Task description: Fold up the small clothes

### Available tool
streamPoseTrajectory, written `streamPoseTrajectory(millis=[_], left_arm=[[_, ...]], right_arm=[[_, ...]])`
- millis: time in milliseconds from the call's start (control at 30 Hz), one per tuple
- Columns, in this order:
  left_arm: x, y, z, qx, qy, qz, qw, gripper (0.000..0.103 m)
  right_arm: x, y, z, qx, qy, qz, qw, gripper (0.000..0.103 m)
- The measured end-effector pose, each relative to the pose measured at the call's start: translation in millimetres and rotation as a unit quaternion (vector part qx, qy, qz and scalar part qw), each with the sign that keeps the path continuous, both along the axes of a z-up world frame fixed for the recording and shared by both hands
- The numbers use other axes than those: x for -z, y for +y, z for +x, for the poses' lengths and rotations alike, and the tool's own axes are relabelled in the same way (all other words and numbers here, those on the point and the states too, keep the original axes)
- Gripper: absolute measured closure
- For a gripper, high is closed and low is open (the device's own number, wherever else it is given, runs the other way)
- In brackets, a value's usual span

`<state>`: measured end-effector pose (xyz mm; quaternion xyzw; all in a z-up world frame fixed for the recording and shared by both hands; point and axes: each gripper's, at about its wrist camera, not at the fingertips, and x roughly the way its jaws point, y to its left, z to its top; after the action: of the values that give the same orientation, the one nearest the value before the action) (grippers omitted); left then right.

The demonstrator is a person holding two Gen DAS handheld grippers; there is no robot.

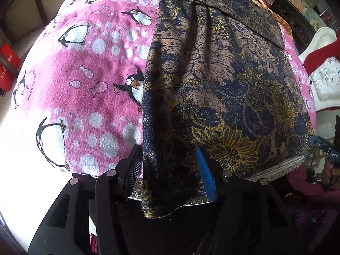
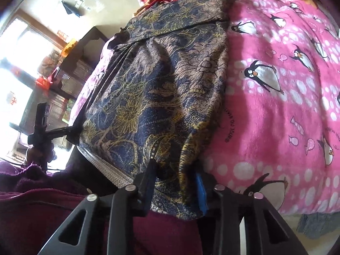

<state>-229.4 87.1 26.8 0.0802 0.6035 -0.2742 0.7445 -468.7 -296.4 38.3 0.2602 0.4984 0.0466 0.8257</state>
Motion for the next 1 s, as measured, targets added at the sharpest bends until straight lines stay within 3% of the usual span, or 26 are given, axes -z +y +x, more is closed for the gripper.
streamPoseTrajectory(millis=[267, 467, 567, 600, 633, 767, 1000], left_arm=[[1, -5, -1, 0.015, -0.010, 0.014, 0.9997, 0.051], [1, -4, 0, 0.010, -0.016, 0.018, 0.9997, 0.062], [0, -2, 0, 0.011, -0.024, 0.023, 0.9994, 0.079], [0, -1, 0, 0.014, -0.026, 0.024, 0.9993, 0.096], [-1, -1, -1, 0.017, -0.025, 0.022, 0.9993, 0.097], [-10, 2, 3, 0.026, -0.023, 0.003, 0.9994, 0.100], [-53, 22, 33, -0.013, -0.020, -0.114, 0.9932, 0.100]], right_arm=[[3, -1, -4, 0.019, -0.011, 0.002, 1.000, 0.085], [2, -3, -3, 0.018, -0.012, 0.008, 1.000, 0.090], [0, -3, -3, 0.015, -0.014, 0.004, 1.000, 0.093], [-1, -3, -2, 0.015, -0.015, 0.003, 1.000, 0.093], [-3, -3, -1, 0.016, -0.018, 0.005, 1.000, 0.094], [-15, -4, 2, 0.015, -0.038, 0.015, 0.999, 0.095], [-42, -16, 9, 0.033, -0.094, 0.048, 0.994, 0.095]])
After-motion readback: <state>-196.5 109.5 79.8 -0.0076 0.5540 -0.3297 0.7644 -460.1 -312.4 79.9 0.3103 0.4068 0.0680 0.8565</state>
